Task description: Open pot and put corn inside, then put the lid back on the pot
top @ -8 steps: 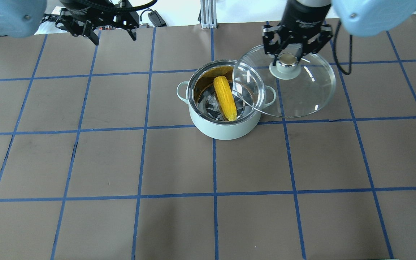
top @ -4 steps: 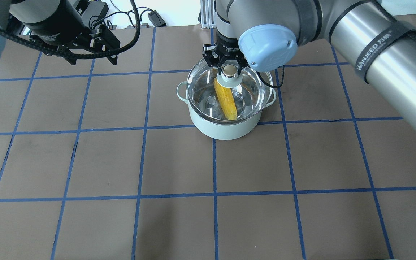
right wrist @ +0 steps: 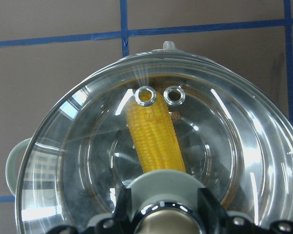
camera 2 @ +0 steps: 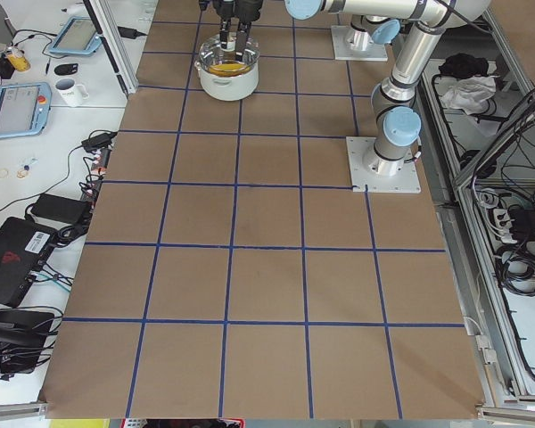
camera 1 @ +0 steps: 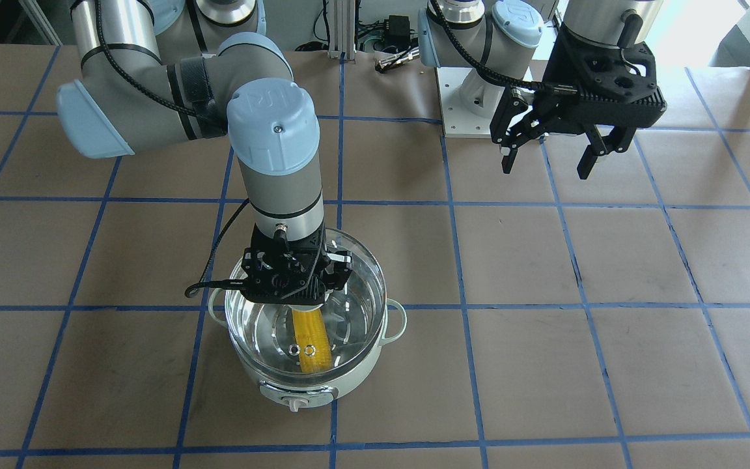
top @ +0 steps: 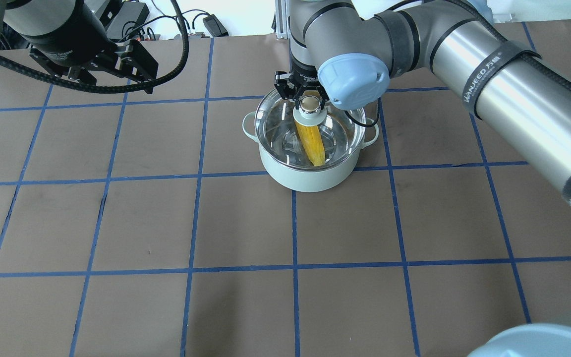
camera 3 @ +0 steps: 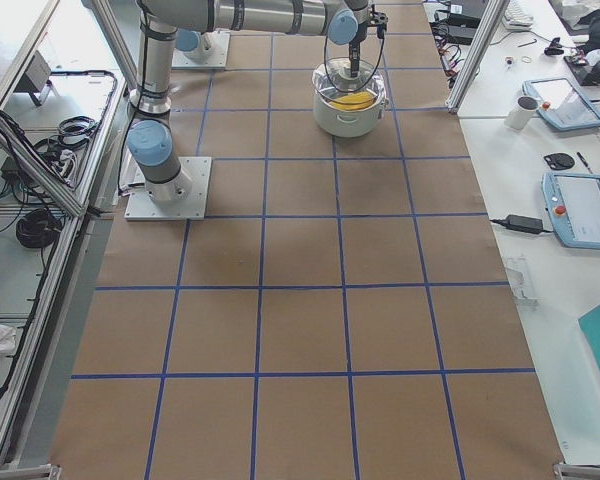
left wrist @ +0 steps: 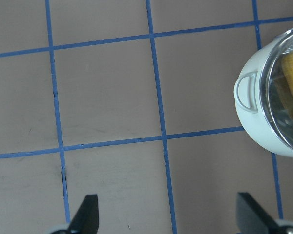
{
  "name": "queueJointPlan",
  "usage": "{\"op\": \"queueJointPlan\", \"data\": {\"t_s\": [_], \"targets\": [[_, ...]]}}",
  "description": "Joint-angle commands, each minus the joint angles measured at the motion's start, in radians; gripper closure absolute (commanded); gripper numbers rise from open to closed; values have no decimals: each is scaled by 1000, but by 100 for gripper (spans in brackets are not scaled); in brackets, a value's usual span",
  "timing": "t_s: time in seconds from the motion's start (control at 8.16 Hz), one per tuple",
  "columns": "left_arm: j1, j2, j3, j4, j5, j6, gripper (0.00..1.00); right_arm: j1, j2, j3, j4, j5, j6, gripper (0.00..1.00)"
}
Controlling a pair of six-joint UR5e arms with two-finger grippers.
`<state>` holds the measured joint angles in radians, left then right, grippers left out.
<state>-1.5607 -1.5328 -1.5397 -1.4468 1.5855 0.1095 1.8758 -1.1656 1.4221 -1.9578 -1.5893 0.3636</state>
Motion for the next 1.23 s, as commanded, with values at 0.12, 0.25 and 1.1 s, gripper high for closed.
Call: {"op": "queueJointPlan", "data": {"t_s": [0.12, 0.25, 1.1], "targets": [[2, -13, 0, 5, 22, 1, 0, 0, 26, 21, -49, 0, -5, 69], [2, -13, 1, -1, 22, 1, 0, 0, 26, 23, -50, 0, -8, 69], [2, -15, -2, 0, 22, -1, 0, 0, 35, 26, -101, -23, -48, 68]]}}
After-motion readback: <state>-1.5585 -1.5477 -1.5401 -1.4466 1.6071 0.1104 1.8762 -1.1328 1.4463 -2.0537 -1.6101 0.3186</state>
